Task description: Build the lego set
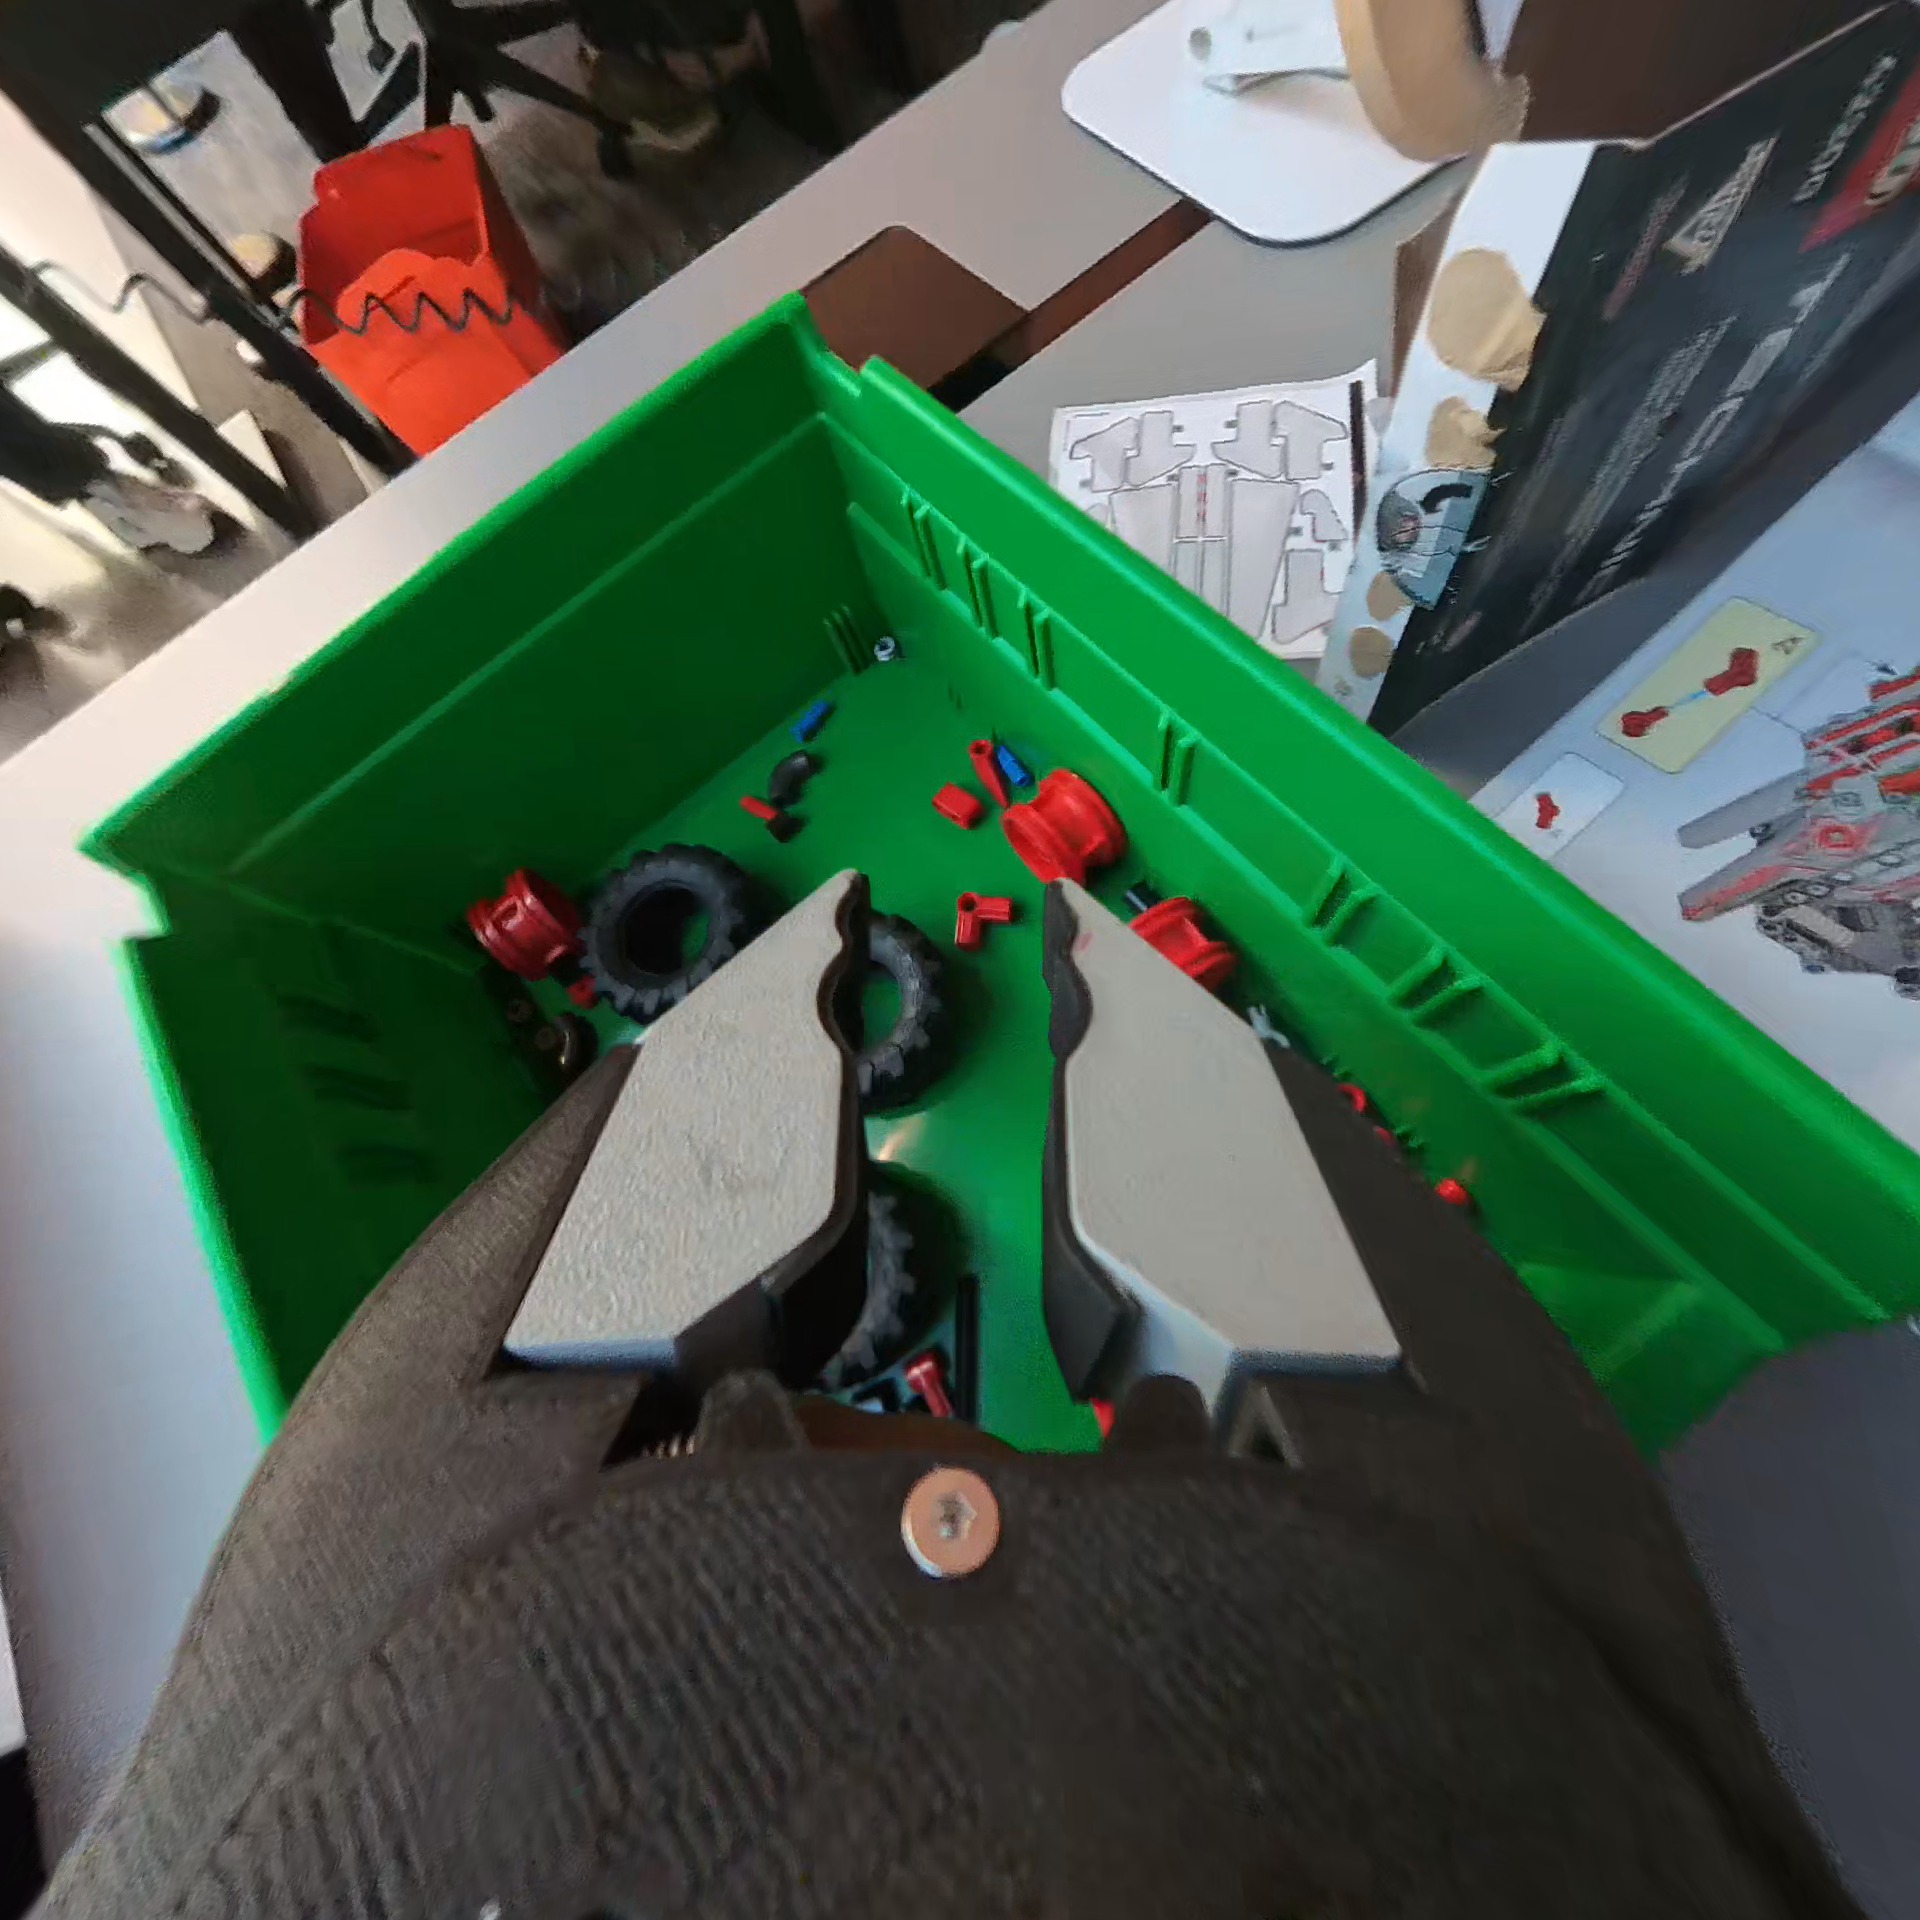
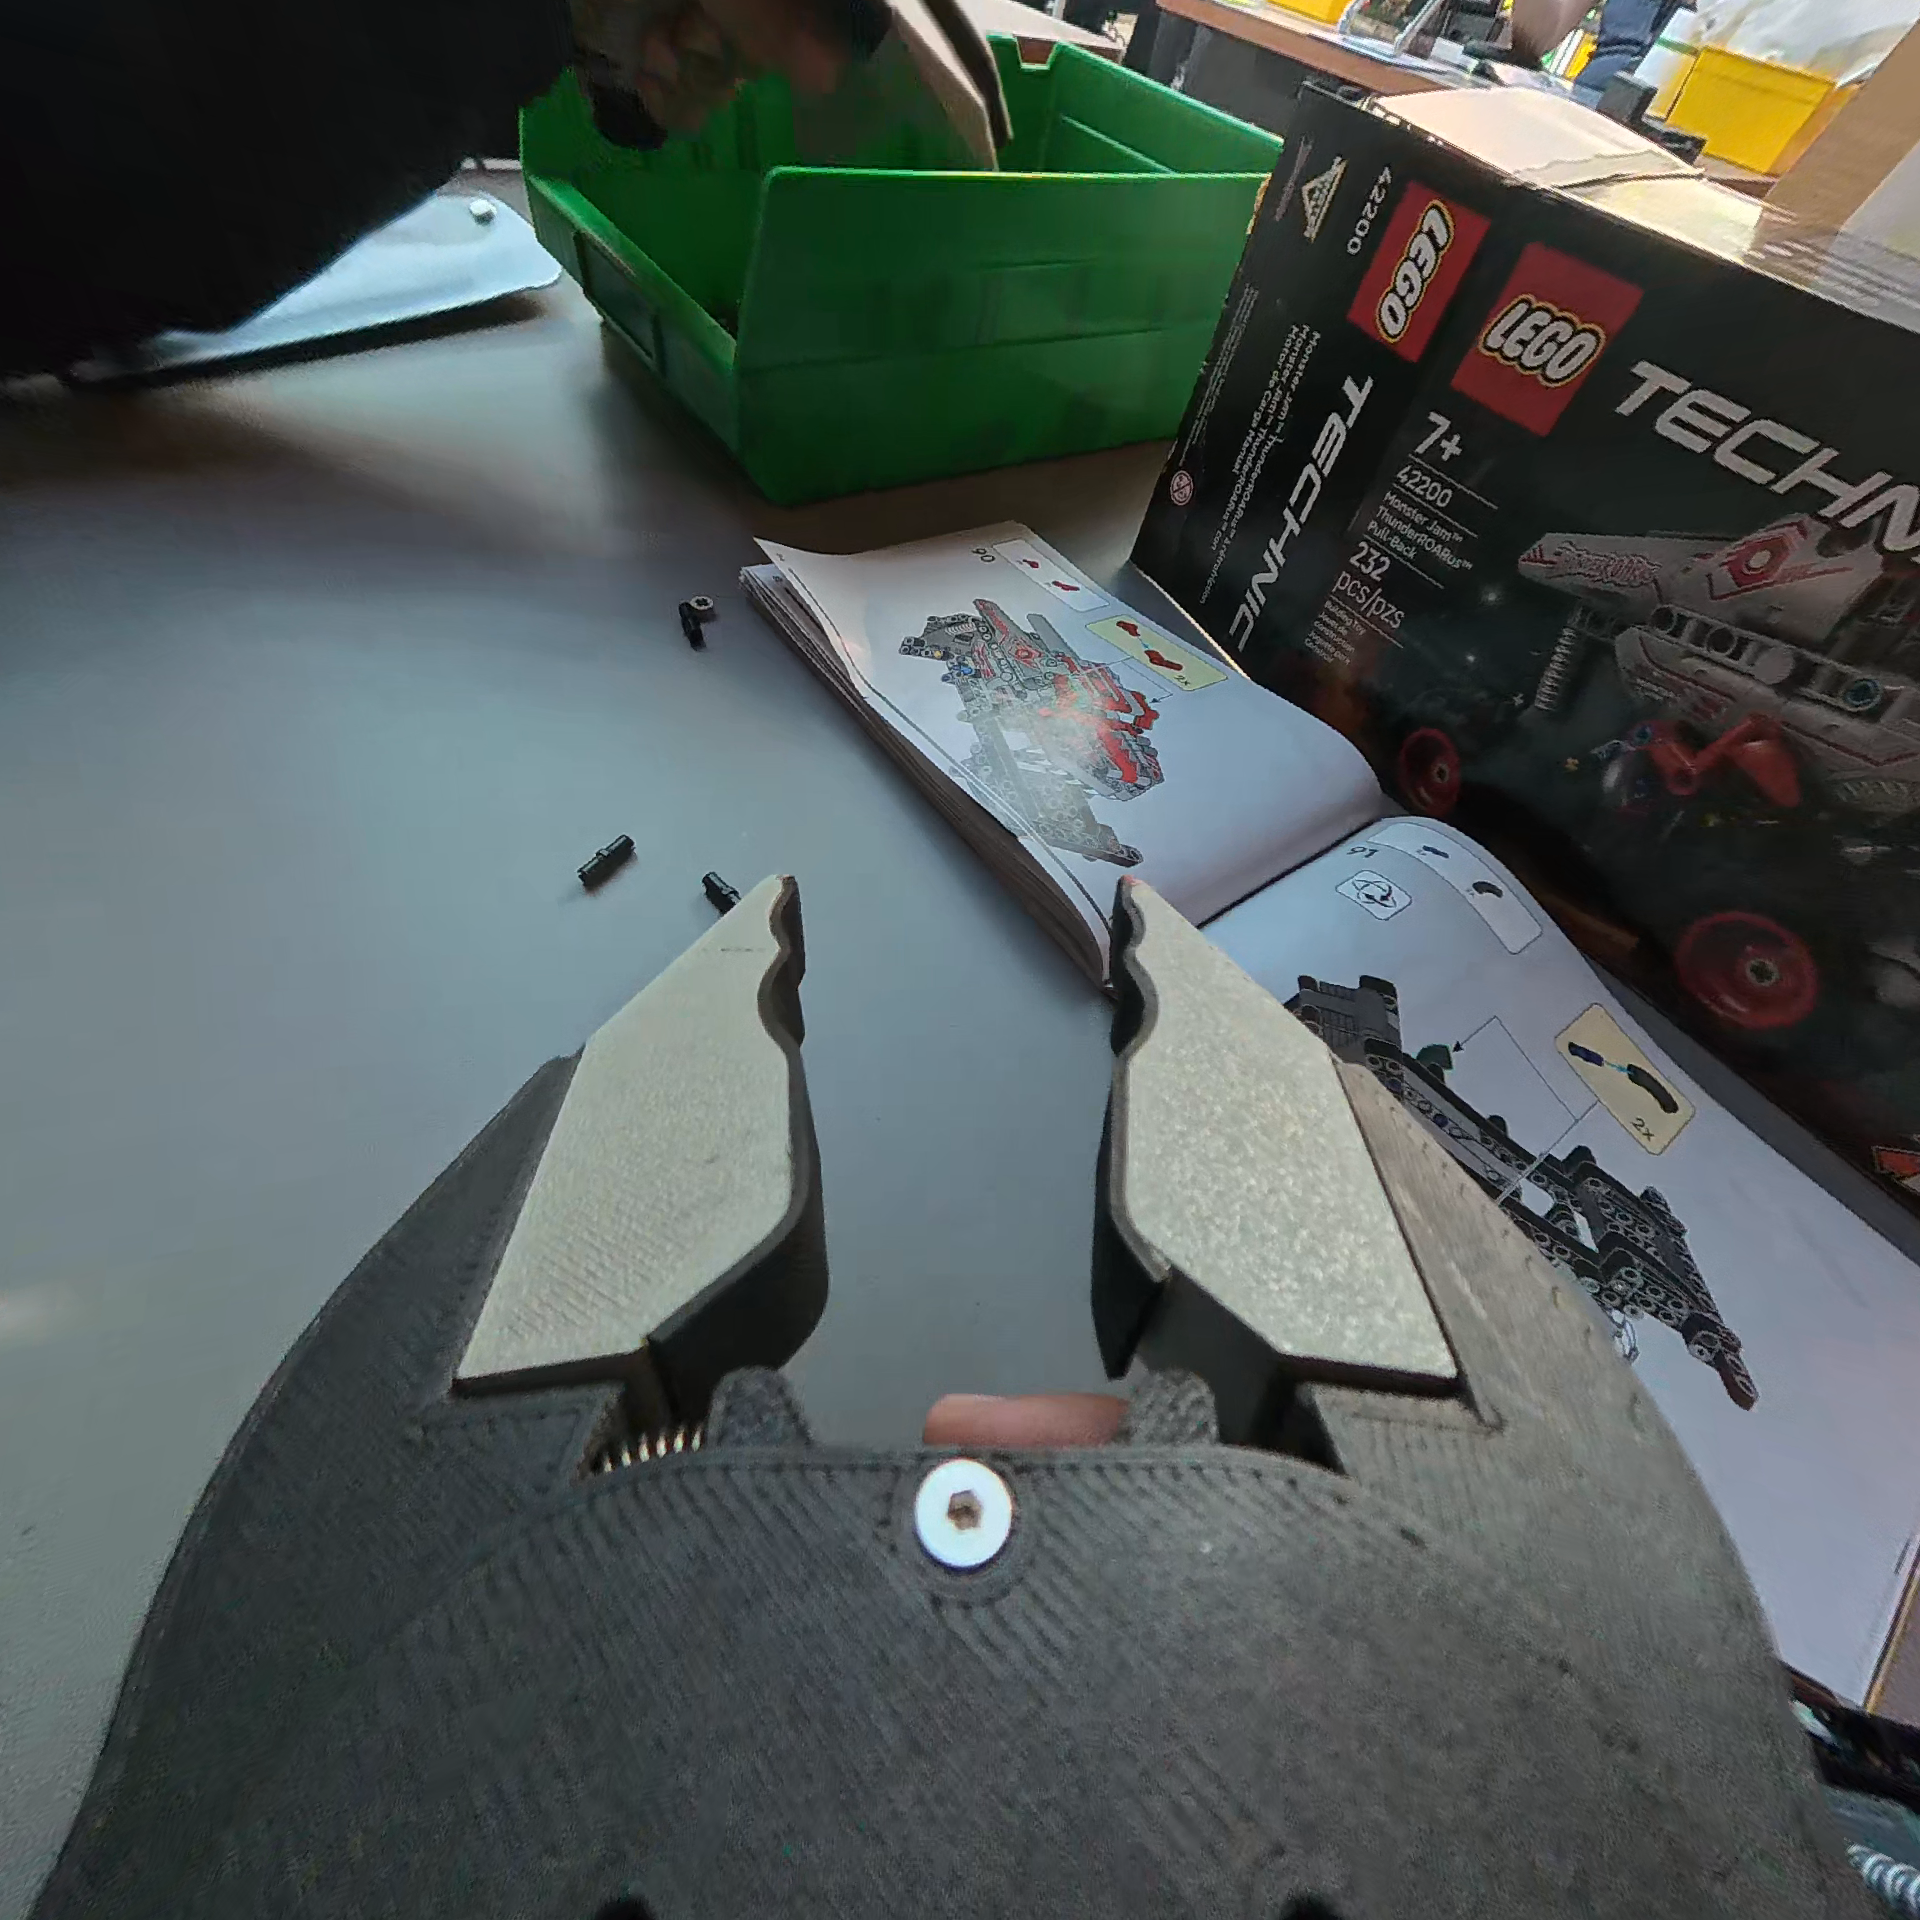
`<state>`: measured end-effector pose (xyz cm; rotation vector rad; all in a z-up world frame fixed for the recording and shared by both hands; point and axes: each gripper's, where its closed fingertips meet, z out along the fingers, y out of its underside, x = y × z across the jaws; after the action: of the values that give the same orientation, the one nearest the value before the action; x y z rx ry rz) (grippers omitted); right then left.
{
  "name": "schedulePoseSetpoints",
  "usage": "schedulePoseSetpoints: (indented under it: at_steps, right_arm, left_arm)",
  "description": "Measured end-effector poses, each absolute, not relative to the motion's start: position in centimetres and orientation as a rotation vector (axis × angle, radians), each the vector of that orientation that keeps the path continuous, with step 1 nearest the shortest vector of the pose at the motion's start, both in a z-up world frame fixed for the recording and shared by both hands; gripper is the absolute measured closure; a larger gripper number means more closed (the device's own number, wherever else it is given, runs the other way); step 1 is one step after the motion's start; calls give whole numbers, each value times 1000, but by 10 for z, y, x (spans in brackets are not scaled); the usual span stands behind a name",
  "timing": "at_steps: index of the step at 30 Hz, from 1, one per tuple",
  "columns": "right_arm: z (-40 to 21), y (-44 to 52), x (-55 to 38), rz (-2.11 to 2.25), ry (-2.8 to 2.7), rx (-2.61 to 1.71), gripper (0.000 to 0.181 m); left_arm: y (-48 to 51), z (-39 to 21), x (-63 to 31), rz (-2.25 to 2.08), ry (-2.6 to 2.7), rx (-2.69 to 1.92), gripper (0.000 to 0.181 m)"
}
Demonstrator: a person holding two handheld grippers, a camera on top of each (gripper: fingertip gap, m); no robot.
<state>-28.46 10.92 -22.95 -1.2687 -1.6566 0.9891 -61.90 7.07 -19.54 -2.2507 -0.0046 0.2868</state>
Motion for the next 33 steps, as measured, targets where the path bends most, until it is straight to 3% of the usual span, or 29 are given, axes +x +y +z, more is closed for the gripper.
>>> schedulePoseSetpoints:
  at_steps: [10,16,20,33]
  right_arm:
    - [-228,109,-284,981,-1648,-1252,124]
    - [-225,109,-283,993,-1633,-1245,124]
    - [-225,109,-283,1002,-1630,-1247,125]
    - [-226,109,-283,1000,-1641,-1252,127]
  left_arm:
    - [91,-253,-629,333,435,-2641,153]
    - [90,-278,-635,291,430,-2756,156]
    - [94,-280,-630,247,428,-2734,172]
    - [89,-279,-622,209,356,-2707,167]
